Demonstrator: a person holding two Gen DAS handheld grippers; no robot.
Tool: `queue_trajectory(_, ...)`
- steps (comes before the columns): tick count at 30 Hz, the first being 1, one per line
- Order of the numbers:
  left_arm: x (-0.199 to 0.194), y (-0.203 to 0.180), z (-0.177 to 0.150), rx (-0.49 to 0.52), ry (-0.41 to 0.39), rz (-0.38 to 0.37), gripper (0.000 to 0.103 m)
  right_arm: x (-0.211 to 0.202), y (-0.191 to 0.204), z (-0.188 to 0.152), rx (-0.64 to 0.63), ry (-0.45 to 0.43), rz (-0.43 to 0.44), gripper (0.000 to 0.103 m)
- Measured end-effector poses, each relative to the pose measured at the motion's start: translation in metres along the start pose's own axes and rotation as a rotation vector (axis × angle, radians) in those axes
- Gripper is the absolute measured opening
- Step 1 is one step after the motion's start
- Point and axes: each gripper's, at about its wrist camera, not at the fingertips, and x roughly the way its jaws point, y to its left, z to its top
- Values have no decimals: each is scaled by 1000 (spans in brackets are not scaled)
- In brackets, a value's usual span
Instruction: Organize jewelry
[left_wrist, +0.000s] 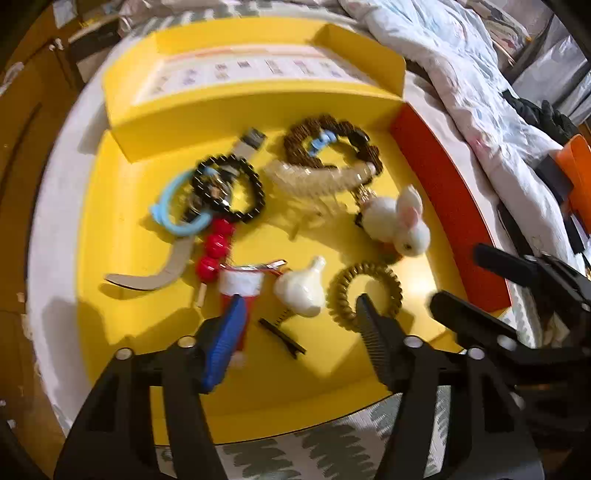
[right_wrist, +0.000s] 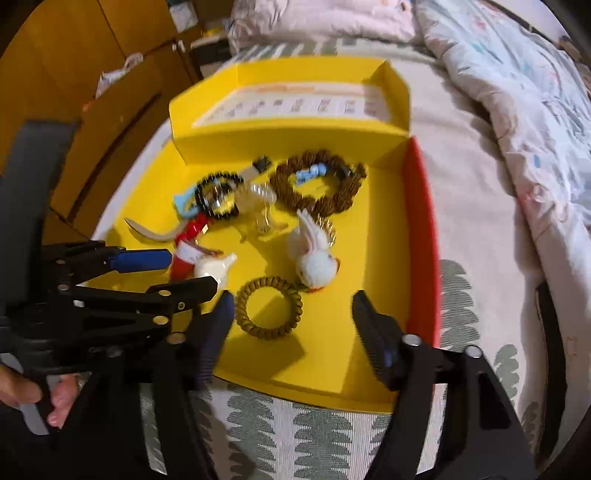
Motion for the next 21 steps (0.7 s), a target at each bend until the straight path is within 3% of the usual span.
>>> queue_trajectory(2, -3, 1, -1, -1, -14, 25, 64, -8, 1, 0, -2, -28, -3, 78)
queue_trajectory(10, -30, -8, -18, 14, -140, 164, 74, -47, 4, -14, -7, -130, -25, 82)
queue_trajectory(16, -65, -8, -42, -57, -320, 354, 86, -75, 9, -38, -9, -200, -22, 88)
queue_trajectory(21, -83, -11, -67, -85, -406, 469, 90, -81, 4, -68, 44, -238, 15, 89)
